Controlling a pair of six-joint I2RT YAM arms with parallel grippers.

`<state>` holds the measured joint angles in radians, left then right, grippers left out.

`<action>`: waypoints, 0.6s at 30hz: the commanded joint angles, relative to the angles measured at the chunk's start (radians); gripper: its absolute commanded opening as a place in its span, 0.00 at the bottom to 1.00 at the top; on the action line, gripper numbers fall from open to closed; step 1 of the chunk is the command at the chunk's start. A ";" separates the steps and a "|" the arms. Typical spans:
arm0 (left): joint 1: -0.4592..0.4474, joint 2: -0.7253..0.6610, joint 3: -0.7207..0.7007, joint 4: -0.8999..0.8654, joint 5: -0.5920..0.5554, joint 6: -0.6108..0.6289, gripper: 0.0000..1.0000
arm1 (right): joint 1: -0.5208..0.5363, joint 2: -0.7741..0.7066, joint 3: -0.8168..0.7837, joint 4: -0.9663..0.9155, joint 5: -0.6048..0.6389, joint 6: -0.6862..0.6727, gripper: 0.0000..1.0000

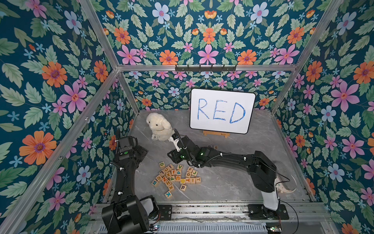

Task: Assemble the uppercase word "red" with letter blocks
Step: Pick up the letter block from the center of the board.

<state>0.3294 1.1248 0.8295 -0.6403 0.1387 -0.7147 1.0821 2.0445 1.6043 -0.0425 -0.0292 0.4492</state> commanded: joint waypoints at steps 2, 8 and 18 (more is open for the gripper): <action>0.023 0.003 -0.012 0.025 0.097 0.026 0.76 | 0.011 0.083 0.093 -0.095 0.001 0.056 0.48; 0.074 0.008 -0.042 0.041 0.123 0.034 0.75 | 0.033 0.222 0.268 -0.217 0.024 0.084 0.49; 0.123 0.024 -0.051 0.044 0.178 0.056 0.75 | 0.041 0.423 0.565 -0.445 0.049 0.109 0.50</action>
<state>0.4507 1.1534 0.7803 -0.6067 0.3069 -0.6769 1.1160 2.4454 2.1246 -0.3992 0.0036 0.5465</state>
